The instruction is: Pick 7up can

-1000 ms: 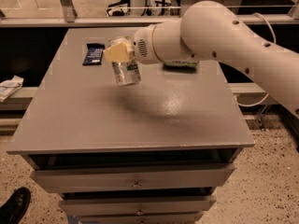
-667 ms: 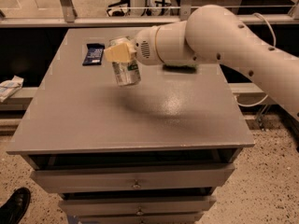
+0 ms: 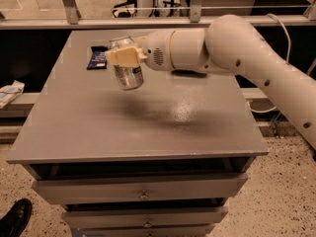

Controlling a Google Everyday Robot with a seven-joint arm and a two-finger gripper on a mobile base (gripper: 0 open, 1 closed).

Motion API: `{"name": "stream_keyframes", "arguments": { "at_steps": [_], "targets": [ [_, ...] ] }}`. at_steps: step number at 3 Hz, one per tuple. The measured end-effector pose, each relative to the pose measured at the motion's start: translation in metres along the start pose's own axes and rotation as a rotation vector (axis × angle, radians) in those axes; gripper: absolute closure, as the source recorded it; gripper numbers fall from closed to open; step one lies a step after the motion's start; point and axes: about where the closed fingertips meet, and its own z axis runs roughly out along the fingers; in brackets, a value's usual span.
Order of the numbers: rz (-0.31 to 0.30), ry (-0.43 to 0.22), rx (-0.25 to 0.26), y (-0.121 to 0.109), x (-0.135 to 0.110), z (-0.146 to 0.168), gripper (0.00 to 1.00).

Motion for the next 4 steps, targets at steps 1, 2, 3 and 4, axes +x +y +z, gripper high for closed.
{"name": "stream_keyframes", "arguments": {
  "at_steps": [1,2,3,4],
  "targets": [
    [-0.145,-0.047,-0.064,0.013,0.009,0.011,1.0],
    [-0.221,-0.058,-0.077,0.018,0.008,0.015,1.0],
    [-0.232,-0.076,-0.11,0.025,0.003,0.017,1.0],
    [-0.223,-0.085,-0.126,0.033,0.01,0.007,1.0]
  ]
}}
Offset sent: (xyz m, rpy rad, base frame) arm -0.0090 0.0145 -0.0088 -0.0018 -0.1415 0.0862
